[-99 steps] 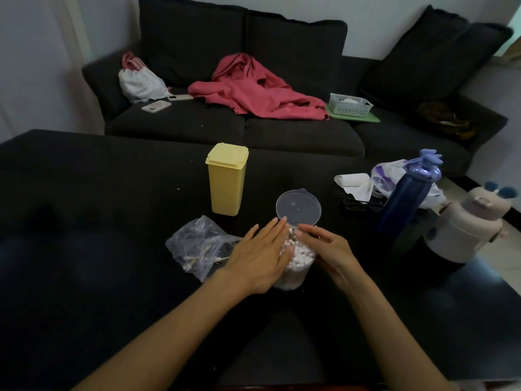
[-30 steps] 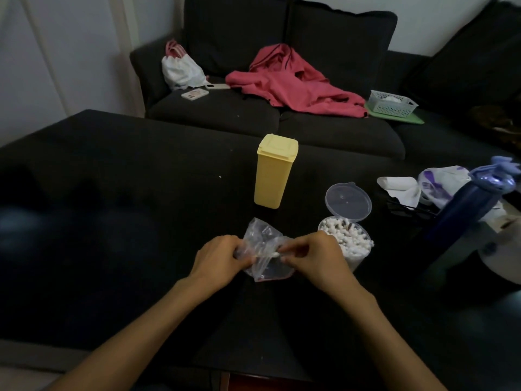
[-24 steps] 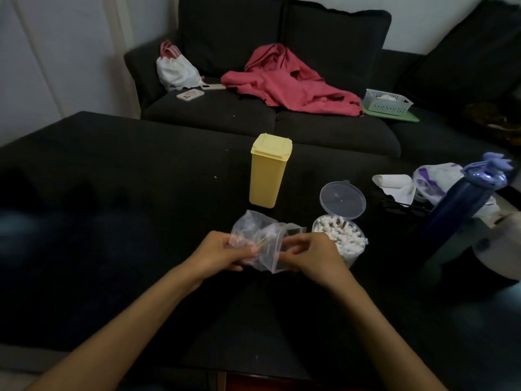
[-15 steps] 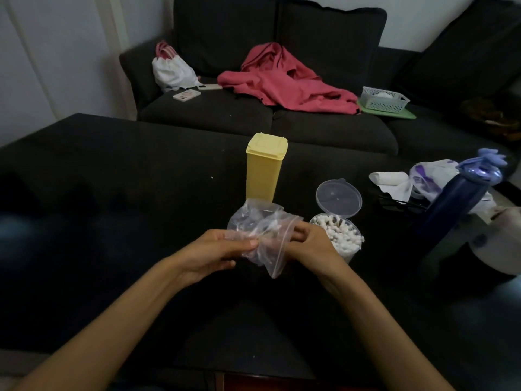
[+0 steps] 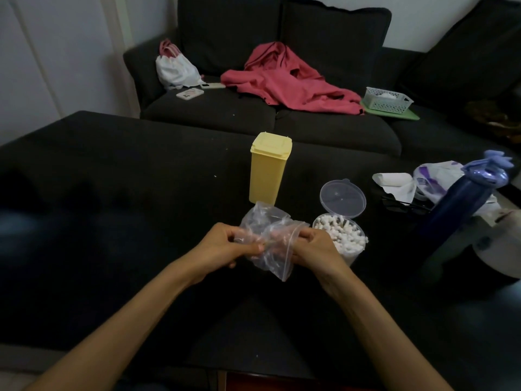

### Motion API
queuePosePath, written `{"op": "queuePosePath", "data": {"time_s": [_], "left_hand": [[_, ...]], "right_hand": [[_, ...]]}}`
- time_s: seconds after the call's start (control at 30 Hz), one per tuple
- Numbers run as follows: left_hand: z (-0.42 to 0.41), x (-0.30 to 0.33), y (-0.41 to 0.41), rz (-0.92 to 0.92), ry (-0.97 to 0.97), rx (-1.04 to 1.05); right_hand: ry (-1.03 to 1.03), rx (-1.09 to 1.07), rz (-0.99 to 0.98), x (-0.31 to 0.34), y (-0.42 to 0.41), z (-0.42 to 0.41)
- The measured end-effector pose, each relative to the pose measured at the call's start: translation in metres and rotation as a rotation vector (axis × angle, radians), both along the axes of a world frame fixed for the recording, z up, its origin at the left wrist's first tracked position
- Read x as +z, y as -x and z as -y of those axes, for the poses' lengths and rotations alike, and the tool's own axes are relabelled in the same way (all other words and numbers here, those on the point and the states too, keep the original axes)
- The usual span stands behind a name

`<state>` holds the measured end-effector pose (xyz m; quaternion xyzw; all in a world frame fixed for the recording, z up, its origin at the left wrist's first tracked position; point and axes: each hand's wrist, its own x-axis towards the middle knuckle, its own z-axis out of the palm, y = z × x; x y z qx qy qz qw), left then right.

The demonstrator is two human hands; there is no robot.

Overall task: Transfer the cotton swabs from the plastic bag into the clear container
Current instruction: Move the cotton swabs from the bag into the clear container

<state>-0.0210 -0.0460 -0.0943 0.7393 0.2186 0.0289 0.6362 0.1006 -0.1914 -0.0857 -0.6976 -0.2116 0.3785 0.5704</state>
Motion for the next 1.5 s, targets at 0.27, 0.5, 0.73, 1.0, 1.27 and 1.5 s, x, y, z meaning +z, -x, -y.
{"op": "queuePosePath", "data": {"time_s": [0.27,0.5,0.73,1.0,1.27,1.5], "left_hand": [[-0.003,0.001,0.006,-0.026,0.025,-0.052],[-0.005,0.003,0.002,-0.048,0.174,0.092],[-0.001,0.005,0.001,-0.113,0.047,-0.009],[0.001,0.002,-0.002,0.001,0.212,0.011],[-0.008,-0.004,-0.007,0.016,0.16,0.23],[-0.011,-0.014,-0.007,-0.198,-0.499,0.452]], "right_hand": [[0.015,0.059,0.002,0.001,-0.001,0.0],[-0.101,0.088,-0.154,0.003,-0.001,-0.001],[0.037,0.1,0.181,0.003,0.0,0.002],[0.12,0.032,0.125,0.011,-0.008,0.008],[0.048,-0.071,0.374,0.024,-0.014,0.02],[-0.006,-0.267,0.325,0.035,-0.036,0.044]]}}
